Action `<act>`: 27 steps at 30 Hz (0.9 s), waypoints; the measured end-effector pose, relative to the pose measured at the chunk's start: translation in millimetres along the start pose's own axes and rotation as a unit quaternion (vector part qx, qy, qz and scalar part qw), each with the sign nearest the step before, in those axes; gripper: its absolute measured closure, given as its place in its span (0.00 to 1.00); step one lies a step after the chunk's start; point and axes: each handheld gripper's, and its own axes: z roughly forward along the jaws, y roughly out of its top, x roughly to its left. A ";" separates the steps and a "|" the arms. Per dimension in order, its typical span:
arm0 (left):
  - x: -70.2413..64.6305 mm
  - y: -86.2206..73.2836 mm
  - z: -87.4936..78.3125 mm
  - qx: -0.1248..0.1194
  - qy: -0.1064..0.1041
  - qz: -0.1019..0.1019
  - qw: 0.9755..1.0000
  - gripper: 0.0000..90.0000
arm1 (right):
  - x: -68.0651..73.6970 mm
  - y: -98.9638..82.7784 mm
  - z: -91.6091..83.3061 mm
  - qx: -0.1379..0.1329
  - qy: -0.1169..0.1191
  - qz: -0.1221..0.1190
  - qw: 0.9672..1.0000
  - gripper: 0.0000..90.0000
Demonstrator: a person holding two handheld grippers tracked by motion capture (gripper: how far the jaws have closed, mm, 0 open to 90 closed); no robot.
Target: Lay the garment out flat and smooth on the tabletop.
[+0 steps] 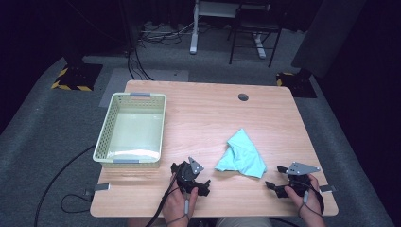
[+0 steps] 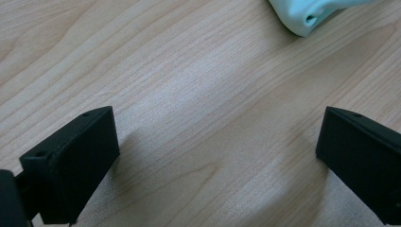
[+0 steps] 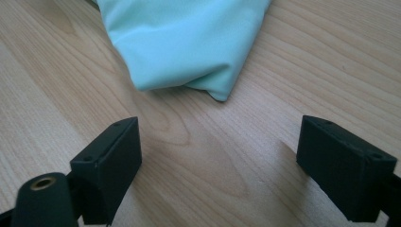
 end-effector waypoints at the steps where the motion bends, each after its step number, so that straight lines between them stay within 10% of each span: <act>1: 0.0 0.0 0.0 0.000 0.000 0.000 1.000 0.00 | 0.1 0.0 0.0 0.000 0.001 -0.001 1.000 0.16; 27: 0.1 1.1 0.7 0.000 0.002 -0.001 1.000 0.00 | 0.0 0.7 0.3 0.002 0.007 -0.005 1.000 0.16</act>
